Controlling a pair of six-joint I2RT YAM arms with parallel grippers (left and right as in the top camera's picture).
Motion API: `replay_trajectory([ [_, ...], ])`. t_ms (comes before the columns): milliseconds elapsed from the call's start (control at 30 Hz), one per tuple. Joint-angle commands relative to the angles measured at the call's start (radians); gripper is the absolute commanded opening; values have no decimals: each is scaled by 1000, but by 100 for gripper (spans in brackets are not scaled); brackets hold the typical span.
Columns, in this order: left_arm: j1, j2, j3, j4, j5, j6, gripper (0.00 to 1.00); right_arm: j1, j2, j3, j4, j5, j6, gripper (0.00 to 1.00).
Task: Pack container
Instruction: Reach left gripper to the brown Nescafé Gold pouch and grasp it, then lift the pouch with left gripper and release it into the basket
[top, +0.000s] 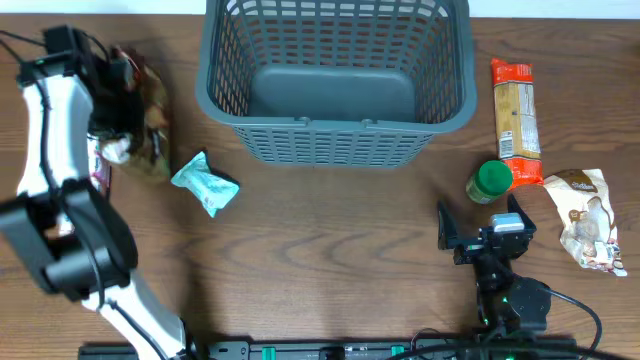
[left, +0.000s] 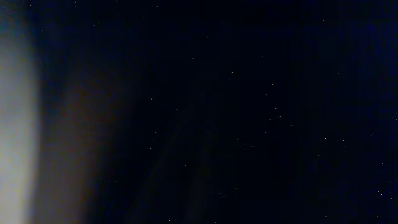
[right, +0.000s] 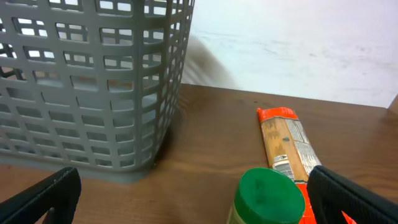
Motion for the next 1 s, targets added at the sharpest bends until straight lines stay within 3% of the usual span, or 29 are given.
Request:
replay_trajectory([
  [0, 16, -258, 76, 99, -18, -84, 6, 16, -6, -3, -2, 2, -13, 99],
  [200, 13, -437, 233, 140, 21, -86, 6, 16, -6, -3, -2, 2, -13, 99],
  [467, -14, -560, 393, 230, 383, -83, 6, 16, -6, -3, -2, 2, -13, 99],
  [767, -161, -475, 402, 380, 704, -49, 6, 16, -6, -3, -2, 2, -13, 99],
  [967, -310, -325, 402, 415, 769, 69, 6, 16, -6, -3, -2, 2, -13, 99],
])
